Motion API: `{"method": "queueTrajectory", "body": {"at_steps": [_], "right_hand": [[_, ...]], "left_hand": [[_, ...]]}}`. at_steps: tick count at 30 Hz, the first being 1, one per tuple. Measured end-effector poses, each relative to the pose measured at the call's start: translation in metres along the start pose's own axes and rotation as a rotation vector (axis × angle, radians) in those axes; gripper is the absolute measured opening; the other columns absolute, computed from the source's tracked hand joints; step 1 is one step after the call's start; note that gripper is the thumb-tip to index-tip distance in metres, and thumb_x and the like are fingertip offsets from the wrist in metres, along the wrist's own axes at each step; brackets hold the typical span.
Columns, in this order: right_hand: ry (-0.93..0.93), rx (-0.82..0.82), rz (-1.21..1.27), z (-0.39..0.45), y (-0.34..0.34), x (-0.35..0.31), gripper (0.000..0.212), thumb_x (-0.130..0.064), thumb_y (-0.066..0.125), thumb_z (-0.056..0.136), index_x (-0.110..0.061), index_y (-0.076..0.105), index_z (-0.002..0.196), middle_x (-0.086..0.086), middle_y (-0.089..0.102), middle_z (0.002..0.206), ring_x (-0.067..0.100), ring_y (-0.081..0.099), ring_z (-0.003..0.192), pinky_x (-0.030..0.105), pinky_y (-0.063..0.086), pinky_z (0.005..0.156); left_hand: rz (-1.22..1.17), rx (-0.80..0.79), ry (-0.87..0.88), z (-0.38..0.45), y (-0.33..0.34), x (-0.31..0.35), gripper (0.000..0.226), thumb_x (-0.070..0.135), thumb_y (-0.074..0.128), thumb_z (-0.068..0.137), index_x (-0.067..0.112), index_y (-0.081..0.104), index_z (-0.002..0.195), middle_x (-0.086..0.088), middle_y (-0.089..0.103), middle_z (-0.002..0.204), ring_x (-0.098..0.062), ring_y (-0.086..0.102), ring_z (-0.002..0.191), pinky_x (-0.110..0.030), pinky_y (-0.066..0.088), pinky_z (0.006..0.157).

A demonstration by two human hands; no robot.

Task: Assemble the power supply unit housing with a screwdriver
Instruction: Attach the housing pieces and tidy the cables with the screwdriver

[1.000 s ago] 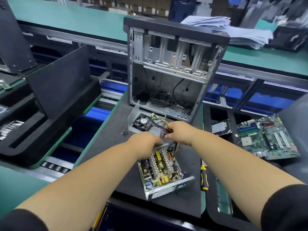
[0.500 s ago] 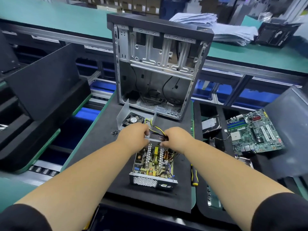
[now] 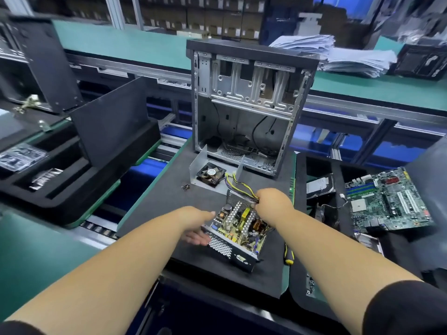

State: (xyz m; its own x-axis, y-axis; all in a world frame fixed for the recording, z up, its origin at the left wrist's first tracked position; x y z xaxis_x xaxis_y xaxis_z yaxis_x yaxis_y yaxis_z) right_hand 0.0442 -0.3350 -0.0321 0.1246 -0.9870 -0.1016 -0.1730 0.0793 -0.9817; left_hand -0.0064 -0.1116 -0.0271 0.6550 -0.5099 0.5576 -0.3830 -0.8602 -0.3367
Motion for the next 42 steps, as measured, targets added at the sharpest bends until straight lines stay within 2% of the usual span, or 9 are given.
{"method": "queueTrajectory", "body": {"at_steps": [4, 8, 12, 18, 28, 33, 37, 40, 42], "right_hand": [[0.015, 0.007, 0.061, -0.007, 0.003, 0.004, 0.02, -0.033, 0.055, 0.099, -0.013, 0.057, 0.1, 0.006, 0.062, 0.095, 0.029, 0.061, 0.095, 0.033, 0.048, 0.069], [0.025, 0.032, 0.191, -0.014, 0.003, 0.005, 0.031, -0.034, 0.059, 0.097, -0.011, 0.059, 0.118, 0.01, 0.065, 0.101, 0.031, 0.06, 0.096, 0.032, 0.043, 0.067], [0.009, 0.104, 0.31, -0.017, 0.004, 0.003, 0.033, -0.032, 0.065, 0.092, -0.018, 0.041, 0.075, -0.003, 0.043, 0.067, 0.018, 0.047, 0.065, 0.03, 0.028, 0.049], [0.046, 0.121, 0.332, -0.027, 0.008, 0.001, 0.035, -0.023, 0.062, 0.087, -0.021, 0.035, 0.065, 0.001, 0.042, 0.065, 0.015, 0.04, 0.056, 0.029, 0.026, 0.047], [0.175, 0.046, 0.568, -0.014, 0.017, -0.01, 0.03, -0.026, 0.067, 0.088, -0.02, 0.043, 0.071, 0.001, 0.047, 0.067, 0.017, 0.043, 0.059, 0.033, 0.03, 0.054], [0.435, 0.132, 1.085, -0.01, 0.028, -0.015, 0.011, -0.006, 0.064, 0.086, 0.004, 0.059, 0.086, 0.01, 0.058, 0.079, 0.017, 0.049, 0.065, 0.027, 0.037, 0.056], [0.682, 0.122, 1.489, 0.0, 0.025, -0.019, 0.014, 0.01, 0.054, 0.081, 0.0, 0.063, 0.086, 0.007, 0.061, 0.077, 0.015, 0.041, 0.051, 0.024, 0.036, 0.049], [0.739, 0.119, 1.441, 0.011, 0.018, -0.019, 0.013, 0.007, 0.056, 0.077, -0.005, 0.059, 0.073, 0.01, 0.065, 0.096, 0.02, 0.043, 0.064, 0.031, 0.036, 0.06], [0.759, 0.092, 1.352, 0.016, 0.015, -0.02, 0.007, 0.002, 0.057, 0.07, -0.004, 0.058, 0.068, 0.016, 0.05, 0.078, 0.024, 0.037, 0.066, 0.035, 0.03, 0.061]], "left_hand": [[-0.05, 0.128, 0.087, 0.002, 0.008, 0.001, 0.045, 0.037, 0.062, 0.093, 0.001, 0.056, 0.121, -0.018, 0.067, 0.079, -0.021, 0.066, 0.065, -0.028, 0.054, 0.064], [0.153, 0.258, 0.16, 0.012, 0.006, 0.004, 0.032, 0.032, 0.069, 0.087, 0.0, 0.065, 0.091, -0.012, 0.07, 0.073, -0.03, 0.071, 0.081, -0.039, 0.058, 0.085], [0.31, 0.39, 0.222, 0.018, 0.003, 0.001, 0.059, 0.046, 0.074, 0.075, 0.013, 0.047, 0.116, -0.002, 0.065, 0.102, -0.024, 0.065, 0.095, -0.034, 0.051, 0.077], [0.517, 0.487, 0.41, 0.035, 0.003, 0.006, 0.066, 0.033, 0.067, 0.072, 0.023, 0.041, 0.132, 0.005, 0.045, 0.097, -0.018, 0.05, 0.085, -0.028, 0.036, 0.059], [0.543, 0.432, 0.649, 0.062, -0.02, 0.017, 0.029, 0.029, 0.064, 0.072, 0.029, 0.051, 0.097, 0.008, 0.052, 0.075, -0.016, 0.055, 0.073, -0.027, 0.035, 0.053], [0.505, 0.379, 0.693, 0.073, -0.037, 0.02, 0.028, 0.027, 0.065, 0.072, 0.031, 0.051, 0.095, 0.006, 0.052, 0.079, -0.015, 0.053, 0.073, -0.028, 0.039, 0.056], [0.49, 0.319, 0.73, 0.078, -0.042, 0.019, 0.029, 0.027, 0.066, 0.07, 0.031, 0.05, 0.095, 0.004, 0.052, 0.079, -0.015, 0.053, 0.07, -0.028, 0.038, 0.055], [0.505, 0.303, 0.746, 0.078, -0.044, 0.018, 0.031, 0.027, 0.066, 0.069, 0.032, 0.049, 0.095, 0.005, 0.052, 0.081, -0.014, 0.051, 0.069, -0.028, 0.036, 0.056], [0.506, 0.288, 0.747, 0.077, -0.046, 0.018, 0.032, 0.027, 0.065, 0.068, 0.033, 0.049, 0.095, 0.006, 0.051, 0.079, -0.013, 0.051, 0.067, -0.028, 0.036, 0.055]]}}
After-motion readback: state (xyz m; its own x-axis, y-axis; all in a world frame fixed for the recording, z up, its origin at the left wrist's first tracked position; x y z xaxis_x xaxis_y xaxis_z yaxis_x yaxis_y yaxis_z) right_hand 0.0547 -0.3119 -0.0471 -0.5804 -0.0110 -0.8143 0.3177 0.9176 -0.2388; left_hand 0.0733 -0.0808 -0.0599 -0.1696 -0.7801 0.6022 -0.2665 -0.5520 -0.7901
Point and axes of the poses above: each hand's wrist, its own z-axis towards the middle knuckle, its own y-axis out of the palm, x = y × z, the point moved 1 cm from there along z, towards the middle knuckle
